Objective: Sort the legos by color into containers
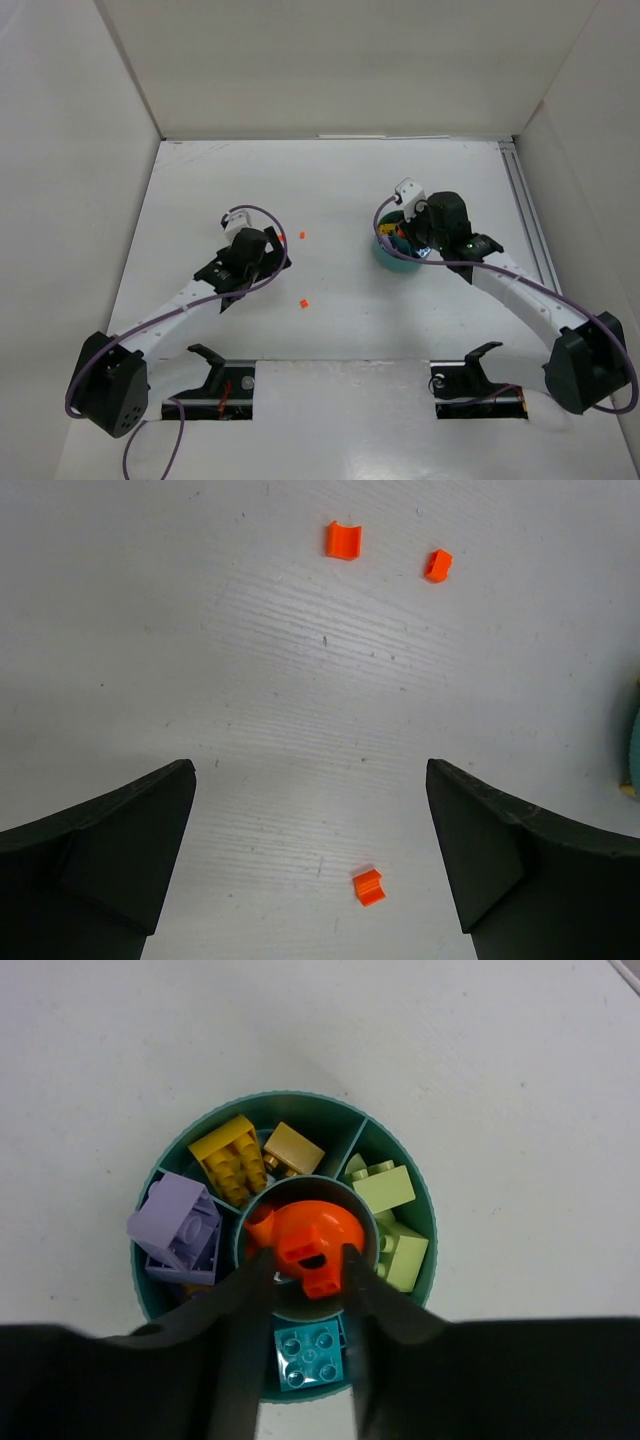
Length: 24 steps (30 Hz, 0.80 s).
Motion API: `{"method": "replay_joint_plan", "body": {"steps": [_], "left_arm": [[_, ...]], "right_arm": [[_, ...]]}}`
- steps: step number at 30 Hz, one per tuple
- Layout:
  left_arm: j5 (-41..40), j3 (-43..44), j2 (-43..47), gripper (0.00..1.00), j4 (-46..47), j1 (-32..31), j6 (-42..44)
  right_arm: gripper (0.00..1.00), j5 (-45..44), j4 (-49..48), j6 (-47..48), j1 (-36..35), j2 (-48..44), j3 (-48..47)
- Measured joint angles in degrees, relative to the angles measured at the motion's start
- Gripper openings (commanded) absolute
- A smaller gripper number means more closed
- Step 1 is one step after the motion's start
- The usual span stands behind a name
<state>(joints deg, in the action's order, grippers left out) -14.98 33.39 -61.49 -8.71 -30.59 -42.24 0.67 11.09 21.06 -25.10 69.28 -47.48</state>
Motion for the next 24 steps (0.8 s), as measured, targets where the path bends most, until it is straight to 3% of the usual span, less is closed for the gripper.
{"method": "replay_joint_plan", "body": {"steps": [1, 5, 10, 11, 19, 24], "left_arm": [[0.1, 0.0, -0.1, 0.99, 0.0, 0.0, 0.0], [1.7, 0.0, -0.5, 0.99, 0.5, 0.0, 0.5], [3.1, 0.0, -1.7, 0.97, 0.9, -2.6, 1.3], [3.5, 0.0, -2.2, 0.91, 0.9, -3.5, 1.4], [4.5, 0.0, -7.5, 0.8, -3.2, -12.9, -2.4], [4.6, 0.0, -10.6, 0.64, -4.8, -18.1, -5.3]], "right_arm": [[0.44, 0.0, 0.0, -0.2, 0.0, -0.3, 0.1], [0.59, 0.0, 0.3, -0.3, 0.0, -3.1, 0.5], [0.68, -0.3, 0.7, -0.3, 0.0, -6.4, 0.5], [0.68, -0.5, 0.9, -0.3, 0.0, -7.0, 0.5], [0.7, -6.3, 4.3, -0.5, 0.3, -13.6, 0.5], [0.7, -11.0, 6.1, -1.6, 0.4, -18.0, 0.7]]}}
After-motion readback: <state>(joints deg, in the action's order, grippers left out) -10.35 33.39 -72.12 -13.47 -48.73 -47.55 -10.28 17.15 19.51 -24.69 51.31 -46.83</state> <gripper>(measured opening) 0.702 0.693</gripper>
